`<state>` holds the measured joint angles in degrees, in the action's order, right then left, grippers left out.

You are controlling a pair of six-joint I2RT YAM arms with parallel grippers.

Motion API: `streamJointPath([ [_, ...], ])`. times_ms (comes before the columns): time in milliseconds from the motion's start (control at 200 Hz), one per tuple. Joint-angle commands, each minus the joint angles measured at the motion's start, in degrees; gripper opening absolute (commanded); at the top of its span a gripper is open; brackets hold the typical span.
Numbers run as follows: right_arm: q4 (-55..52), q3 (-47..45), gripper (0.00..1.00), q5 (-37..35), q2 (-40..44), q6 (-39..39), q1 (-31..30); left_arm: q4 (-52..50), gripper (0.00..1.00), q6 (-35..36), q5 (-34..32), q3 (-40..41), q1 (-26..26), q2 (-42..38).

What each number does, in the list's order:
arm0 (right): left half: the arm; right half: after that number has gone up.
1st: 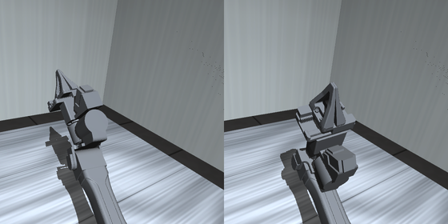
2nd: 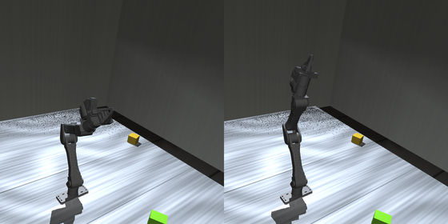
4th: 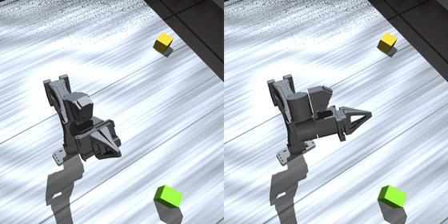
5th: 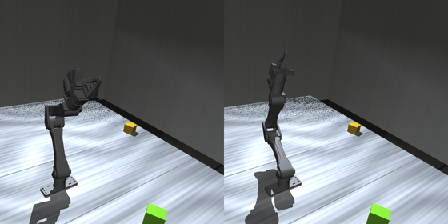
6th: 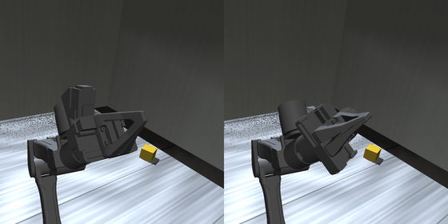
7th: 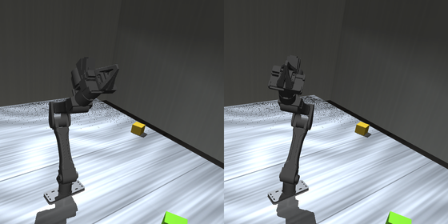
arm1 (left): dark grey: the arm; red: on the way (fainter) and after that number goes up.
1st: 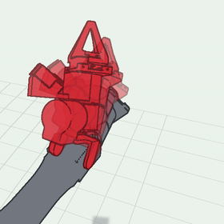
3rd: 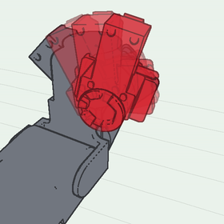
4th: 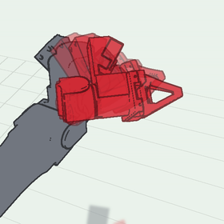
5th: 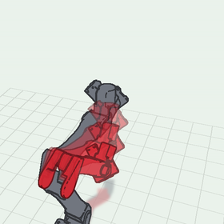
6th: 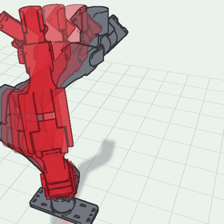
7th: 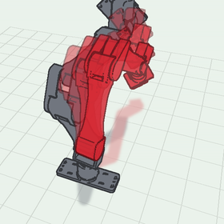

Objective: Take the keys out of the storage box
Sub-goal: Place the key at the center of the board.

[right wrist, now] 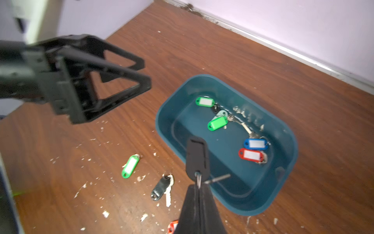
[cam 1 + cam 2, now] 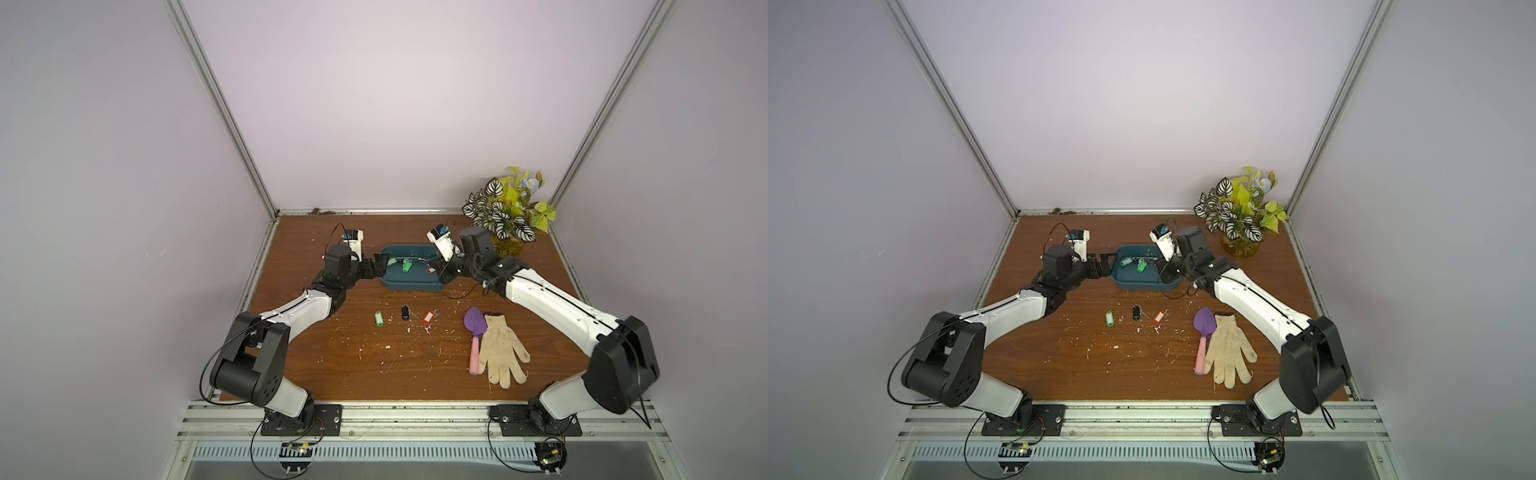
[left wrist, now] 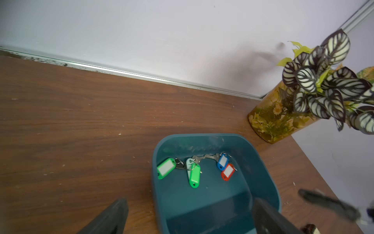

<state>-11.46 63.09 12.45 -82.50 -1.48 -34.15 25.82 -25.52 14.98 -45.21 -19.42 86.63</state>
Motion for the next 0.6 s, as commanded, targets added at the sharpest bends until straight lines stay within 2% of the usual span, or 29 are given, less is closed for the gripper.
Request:
streamJointPath([
  [0,5.6,-11.2,0.0,9.1,5.8,-5.9,-2.0,0.4,0.99,-0.4,-1.4,-2.2,-1.9,-0.7],
  [240,11.5,-27.7,0.0,8.6,10.8,-14.5,-6.1,-0.2,0.99,-1.9,-7.0,-1.5,-5.3,-1.0],
  [385,12.3,-30.9,0.0,9.2,9.3,-14.5,-6.7,-0.9,0.99,-2.6,-8.7,-2.0,-7.6,0.2],
  [595,13.0,-31.2,0.0,9.6,4.6,-13.9,-7.4,-3.4,0.99,-2.5,-9.5,-3.4,-8.3,1.0],
])
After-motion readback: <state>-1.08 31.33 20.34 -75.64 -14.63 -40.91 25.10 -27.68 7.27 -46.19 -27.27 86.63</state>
